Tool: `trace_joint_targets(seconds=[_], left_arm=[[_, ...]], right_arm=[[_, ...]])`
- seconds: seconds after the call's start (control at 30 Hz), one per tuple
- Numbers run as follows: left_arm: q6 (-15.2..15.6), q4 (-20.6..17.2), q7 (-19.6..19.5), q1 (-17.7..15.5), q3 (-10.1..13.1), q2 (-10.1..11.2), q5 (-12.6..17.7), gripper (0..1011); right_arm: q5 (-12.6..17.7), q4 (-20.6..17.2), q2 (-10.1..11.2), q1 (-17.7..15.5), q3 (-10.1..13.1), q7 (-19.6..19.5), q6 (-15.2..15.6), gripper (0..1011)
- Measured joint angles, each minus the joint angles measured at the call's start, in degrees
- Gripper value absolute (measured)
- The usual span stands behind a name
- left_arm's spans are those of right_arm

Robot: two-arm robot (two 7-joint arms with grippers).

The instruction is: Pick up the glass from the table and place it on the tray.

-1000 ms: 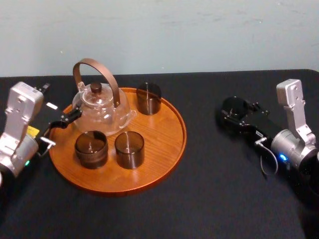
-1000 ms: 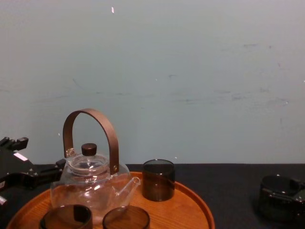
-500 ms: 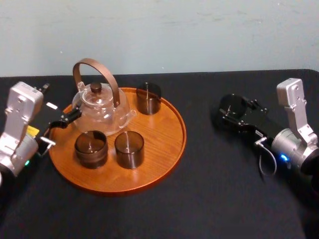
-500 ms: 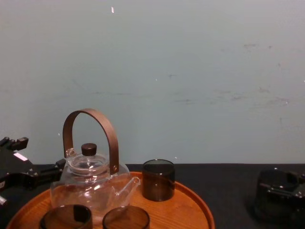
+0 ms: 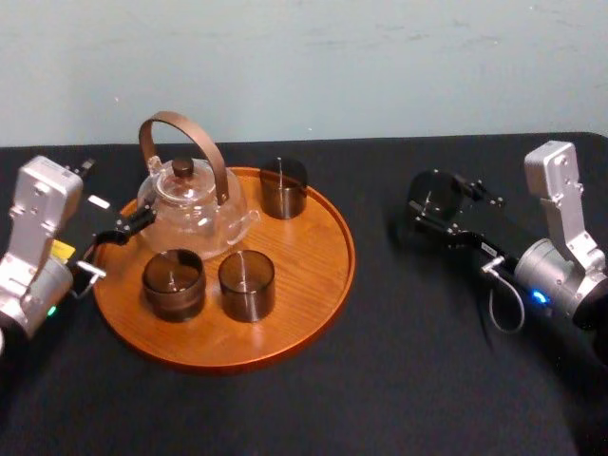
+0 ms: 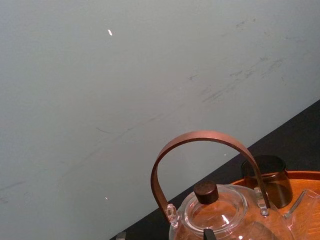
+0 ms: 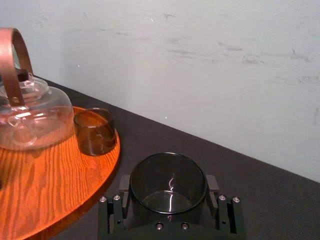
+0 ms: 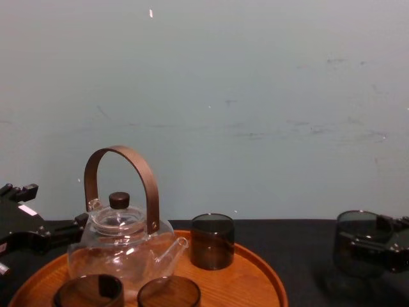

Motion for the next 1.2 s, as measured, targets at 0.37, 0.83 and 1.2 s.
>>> trace_joint_targets(seconds=[0.37,0.83,1.2], left_arm=[[0.0,0.0,0.0,0.0,0.0,0.0,0.0,1001],[0.0,0.0,0.0,0.0,0.0,0.0,0.0,1001],[0.0,0.0,0.0,0.0,0.0,0.0,0.0,1002]], right_arm=[[0.2,-1.8,-0.1,0.5,-1.4,0.5,0.3,902],[0.1,-0.2,-1.6,3.4,-4.6,2.2,0.2,902],[0.1,1.9,-3.5,5.5,-7.3,3.3,-0.1,902]])
